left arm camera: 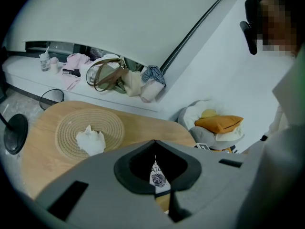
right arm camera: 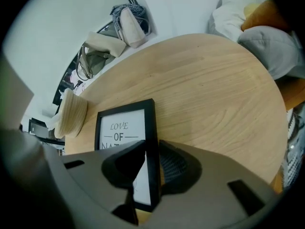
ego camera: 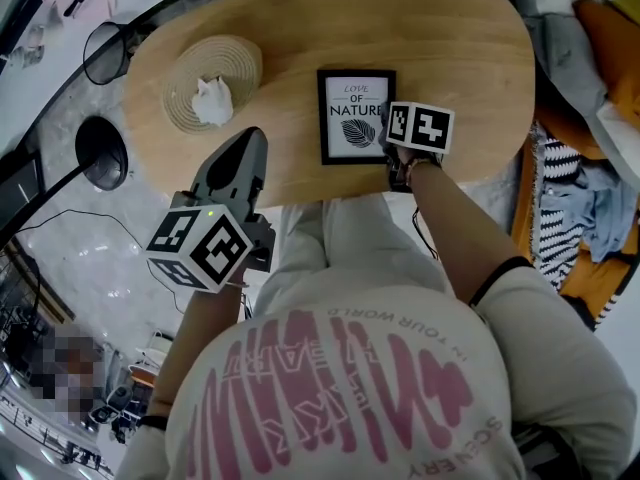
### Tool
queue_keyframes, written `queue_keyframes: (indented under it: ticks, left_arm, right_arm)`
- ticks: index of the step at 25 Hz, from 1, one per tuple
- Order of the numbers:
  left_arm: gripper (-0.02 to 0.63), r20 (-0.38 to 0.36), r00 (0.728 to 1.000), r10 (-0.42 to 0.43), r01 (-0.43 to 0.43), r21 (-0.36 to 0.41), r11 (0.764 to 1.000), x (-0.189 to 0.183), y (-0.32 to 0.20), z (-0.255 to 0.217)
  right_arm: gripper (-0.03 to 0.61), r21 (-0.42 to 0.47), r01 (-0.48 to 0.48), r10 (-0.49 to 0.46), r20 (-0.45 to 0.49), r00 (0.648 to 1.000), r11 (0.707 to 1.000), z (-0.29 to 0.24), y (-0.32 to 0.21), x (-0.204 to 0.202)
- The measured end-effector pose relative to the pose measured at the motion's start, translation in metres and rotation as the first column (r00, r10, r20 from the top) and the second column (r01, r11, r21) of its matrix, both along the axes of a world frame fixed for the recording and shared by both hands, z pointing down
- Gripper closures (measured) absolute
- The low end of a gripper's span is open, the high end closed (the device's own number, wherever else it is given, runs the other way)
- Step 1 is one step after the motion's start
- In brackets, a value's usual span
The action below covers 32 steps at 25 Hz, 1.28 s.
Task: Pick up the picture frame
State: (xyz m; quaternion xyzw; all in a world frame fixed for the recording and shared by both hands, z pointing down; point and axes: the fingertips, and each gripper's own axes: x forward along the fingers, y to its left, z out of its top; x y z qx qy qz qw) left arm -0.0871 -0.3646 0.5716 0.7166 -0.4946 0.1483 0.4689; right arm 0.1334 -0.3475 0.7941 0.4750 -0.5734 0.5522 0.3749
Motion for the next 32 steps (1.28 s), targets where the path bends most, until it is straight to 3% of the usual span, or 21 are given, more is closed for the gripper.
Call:
queue_keyframes:
  ticks: [12, 20, 26, 32]
  left_arm:
    - [0.611, 0.006, 1.000, 0.000, 0.000, 0.013, 1.000, 0.007, 0.002, -0.017]
    - [0.611, 0.008, 0.999, -0.036, 0.035, 0.037, 0.999, 0.014, -0.001, -0.033]
    - [0.611, 0.037, 0.998, -0.052, 0.050, 0.060, 0.997, 0.015, -0.004, -0.050]
    - [0.611, 0.033, 0.995, -0.092, 0.089, 0.081, 0.993, 0.018, -0.009, -0.068]
  right_arm:
    - [0.502, -0.064, 0.019, -0.016, 0.039, 0.999, 0.998, -0.003, 0.002, 0.007]
    - [0.503, -0.102, -0.051, 0.056, 0.050, 0.997, 0.993, -0.011, 0.008, 0.027]
    - [0.503, -0.105, -0.152, 0.162, 0.094, 0.982, 0.983, -0.019, -0.003, 0.038]
    - [0.503, -0.079, -0.174, 0.182, 0.105, 0.978, 0.982, -0.037, -0.016, 0.041]
